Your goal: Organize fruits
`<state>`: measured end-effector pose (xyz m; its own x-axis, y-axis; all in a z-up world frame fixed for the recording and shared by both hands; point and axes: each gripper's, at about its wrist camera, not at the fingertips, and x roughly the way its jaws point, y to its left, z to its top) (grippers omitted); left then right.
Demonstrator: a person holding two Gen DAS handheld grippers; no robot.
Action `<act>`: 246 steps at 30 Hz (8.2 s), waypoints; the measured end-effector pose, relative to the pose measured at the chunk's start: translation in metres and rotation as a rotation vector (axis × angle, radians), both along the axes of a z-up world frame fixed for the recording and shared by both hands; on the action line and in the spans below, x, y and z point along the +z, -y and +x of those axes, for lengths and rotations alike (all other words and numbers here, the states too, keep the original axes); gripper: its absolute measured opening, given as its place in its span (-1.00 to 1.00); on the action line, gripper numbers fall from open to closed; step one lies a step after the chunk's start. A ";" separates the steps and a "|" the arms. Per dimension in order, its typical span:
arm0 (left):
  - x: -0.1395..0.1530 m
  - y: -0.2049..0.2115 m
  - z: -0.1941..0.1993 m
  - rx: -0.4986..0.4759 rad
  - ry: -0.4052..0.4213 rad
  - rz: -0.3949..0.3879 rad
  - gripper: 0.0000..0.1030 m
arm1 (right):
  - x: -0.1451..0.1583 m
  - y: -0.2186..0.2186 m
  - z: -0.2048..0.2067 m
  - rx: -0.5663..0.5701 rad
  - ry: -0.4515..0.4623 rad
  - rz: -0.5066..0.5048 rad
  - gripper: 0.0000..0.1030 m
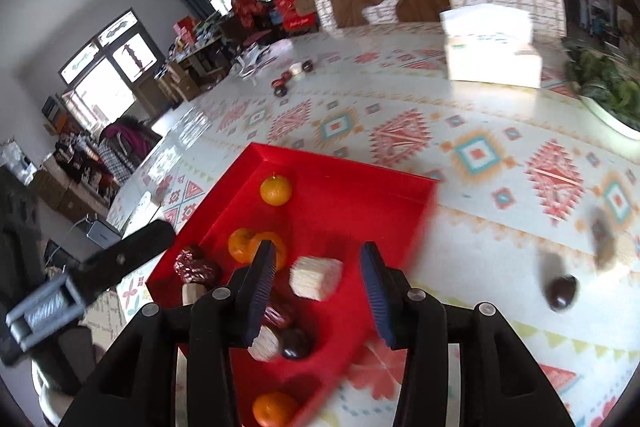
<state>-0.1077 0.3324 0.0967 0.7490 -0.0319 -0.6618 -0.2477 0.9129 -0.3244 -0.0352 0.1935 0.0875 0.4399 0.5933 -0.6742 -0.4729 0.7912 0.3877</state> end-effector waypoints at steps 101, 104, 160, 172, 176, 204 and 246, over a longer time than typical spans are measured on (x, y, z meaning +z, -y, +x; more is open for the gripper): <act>-0.019 0.179 0.027 -0.234 -0.033 0.185 -0.50 | -0.048 0.196 0.037 -0.393 0.077 -0.164 -0.20; -0.013 0.162 0.020 -0.193 -0.026 0.183 -0.50 | -0.047 0.192 0.029 -0.391 0.064 -0.159 -0.20; -0.063 -0.002 0.013 -0.010 -0.086 -0.033 -0.38 | -0.032 -0.067 0.043 0.063 -0.051 -0.150 -0.19; -0.045 -0.002 0.002 0.022 -0.040 -0.047 0.25 | -0.017 -0.051 0.036 0.043 -0.033 -0.083 -0.10; -0.033 0.007 -0.006 0.022 -0.017 -0.012 0.27 | -0.006 -0.031 0.026 0.010 -0.004 -0.066 -0.04; 0.001 0.171 -0.036 -0.058 0.010 0.388 0.94 | -0.017 0.155 -0.080 -0.281 0.146 -0.063 0.28; -0.022 0.178 -0.027 -0.089 -0.030 0.314 0.94 | -0.037 0.168 -0.077 -0.313 0.107 -0.104 0.40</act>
<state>-0.1343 0.1542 0.0742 0.7324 0.1130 -0.6715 -0.1679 0.9857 -0.0172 -0.1122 0.0255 0.0505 0.6616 0.3490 -0.6638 -0.2347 0.9370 0.2587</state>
